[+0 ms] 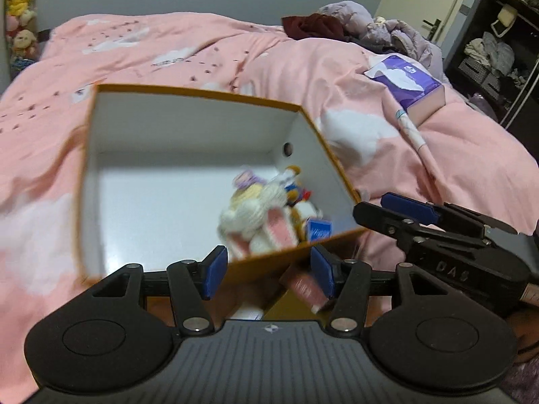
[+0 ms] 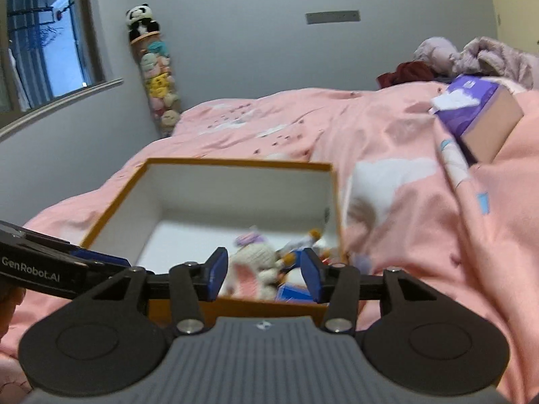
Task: Organize objects
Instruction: 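Grasp the white dog plush with left tool while right grasps the orange crochet fruit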
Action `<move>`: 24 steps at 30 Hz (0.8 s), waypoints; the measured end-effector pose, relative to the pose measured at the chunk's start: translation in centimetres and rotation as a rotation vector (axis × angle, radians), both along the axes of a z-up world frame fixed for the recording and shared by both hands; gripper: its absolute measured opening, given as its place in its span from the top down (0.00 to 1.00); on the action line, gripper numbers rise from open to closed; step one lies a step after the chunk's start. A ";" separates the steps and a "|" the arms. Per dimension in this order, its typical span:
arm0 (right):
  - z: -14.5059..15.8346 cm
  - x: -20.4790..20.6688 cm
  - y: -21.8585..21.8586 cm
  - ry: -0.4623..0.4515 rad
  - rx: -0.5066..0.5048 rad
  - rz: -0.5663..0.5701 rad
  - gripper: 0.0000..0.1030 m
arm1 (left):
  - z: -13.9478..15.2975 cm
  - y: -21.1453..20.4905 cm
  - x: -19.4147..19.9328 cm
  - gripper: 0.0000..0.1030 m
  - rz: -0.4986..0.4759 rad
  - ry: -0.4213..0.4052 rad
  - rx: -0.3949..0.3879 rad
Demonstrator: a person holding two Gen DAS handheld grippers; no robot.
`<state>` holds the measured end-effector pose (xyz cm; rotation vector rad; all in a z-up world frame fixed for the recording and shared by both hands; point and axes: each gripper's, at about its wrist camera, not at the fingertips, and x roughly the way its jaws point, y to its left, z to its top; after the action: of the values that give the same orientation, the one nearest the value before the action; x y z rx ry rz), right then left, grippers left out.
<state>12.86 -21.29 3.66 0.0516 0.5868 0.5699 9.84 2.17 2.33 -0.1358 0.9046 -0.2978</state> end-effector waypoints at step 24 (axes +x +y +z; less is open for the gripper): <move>-8.0 -3.5 4.4 0.420 -0.238 0.184 0.51 | -9.0 -5.7 -9.3 0.38 -0.284 0.044 0.764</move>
<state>9.36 -16.86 -4.36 -0.1113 1.0729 0.6687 0.57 -3.52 -6.65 0.6977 1.0274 -0.1948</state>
